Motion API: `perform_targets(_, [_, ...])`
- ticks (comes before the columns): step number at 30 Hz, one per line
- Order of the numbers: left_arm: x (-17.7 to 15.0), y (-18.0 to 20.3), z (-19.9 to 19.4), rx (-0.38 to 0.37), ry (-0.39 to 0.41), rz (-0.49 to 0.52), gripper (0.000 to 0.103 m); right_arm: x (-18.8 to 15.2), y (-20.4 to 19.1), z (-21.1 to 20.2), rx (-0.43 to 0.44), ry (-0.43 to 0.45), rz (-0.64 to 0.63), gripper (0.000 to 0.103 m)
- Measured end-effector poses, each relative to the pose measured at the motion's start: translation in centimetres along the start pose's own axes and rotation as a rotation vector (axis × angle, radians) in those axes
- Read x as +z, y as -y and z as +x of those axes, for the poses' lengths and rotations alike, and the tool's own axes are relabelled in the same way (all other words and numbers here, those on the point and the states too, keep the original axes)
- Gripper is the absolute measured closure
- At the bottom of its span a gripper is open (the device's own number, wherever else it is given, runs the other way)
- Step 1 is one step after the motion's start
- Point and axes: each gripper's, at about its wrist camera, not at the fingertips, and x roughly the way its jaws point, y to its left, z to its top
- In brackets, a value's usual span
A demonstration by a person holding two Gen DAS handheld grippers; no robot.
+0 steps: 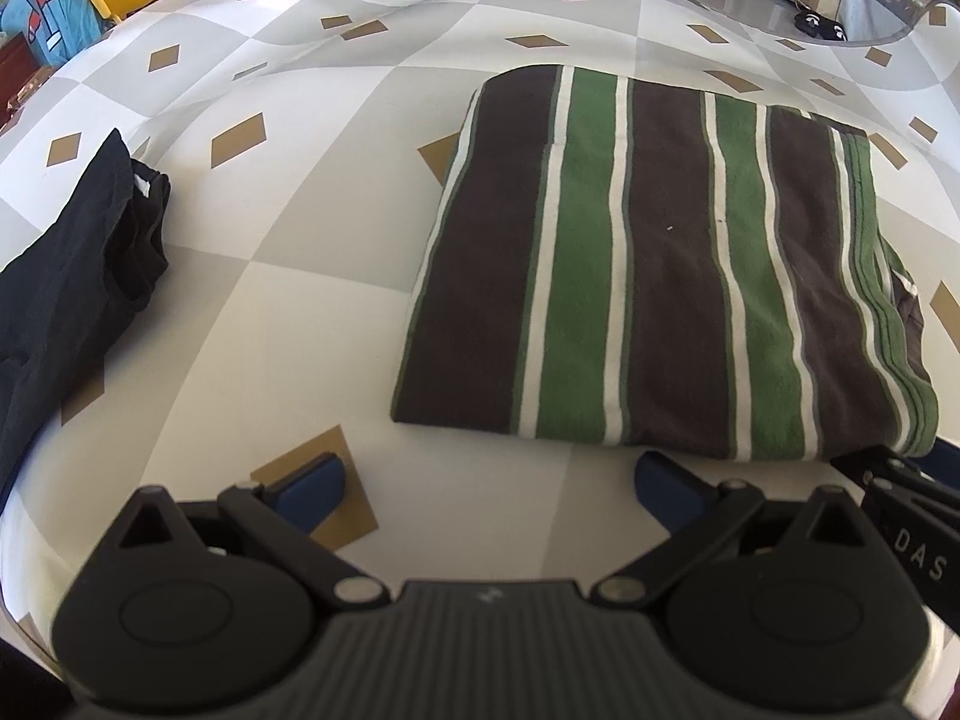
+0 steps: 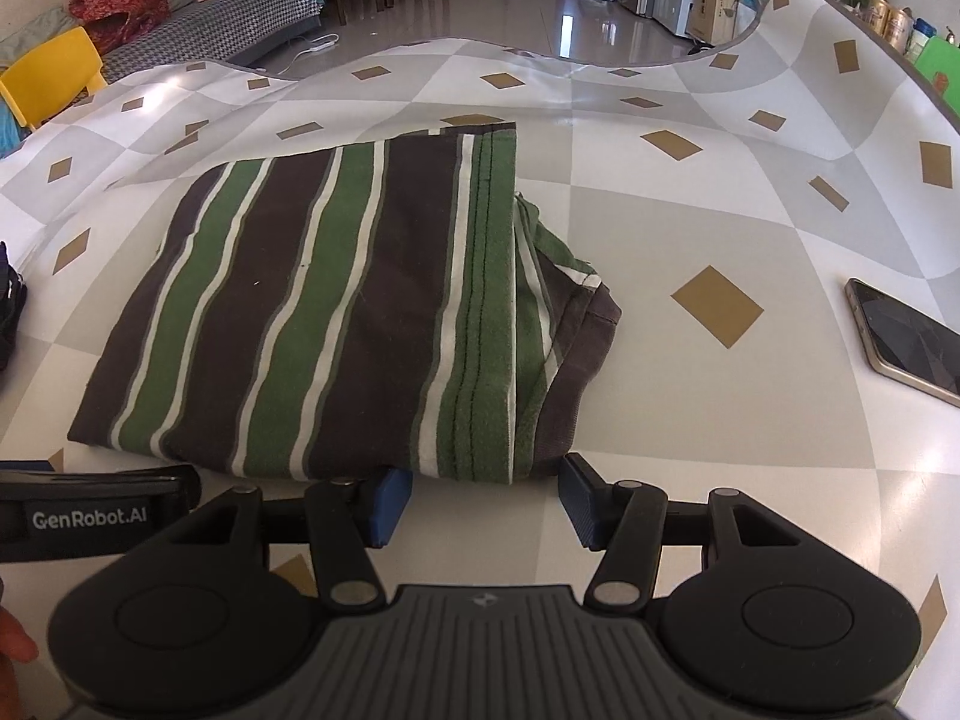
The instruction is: Fold clothes
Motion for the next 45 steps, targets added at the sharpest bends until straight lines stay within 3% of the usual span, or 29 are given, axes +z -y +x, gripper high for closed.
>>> perform_targets(28, [5.5,-5.0,2.9,0.045,0.006,-0.113,0.0,4.8,-6.7,4.4,0.079,0.083,-0.106,0.047])
perform_targets(37, [7.5,-5.3,3.9,0.05,0.024,-0.124,0.0,6.0,-7.0,5.8,0.085,0.127,-0.118,0.047])
perform_targets(45, [8.5,-5.3,4.1,0.068,0.012,-0.07,0.0,5.9,-5.6,5.7,0.064,0.146,-0.069,0.047])
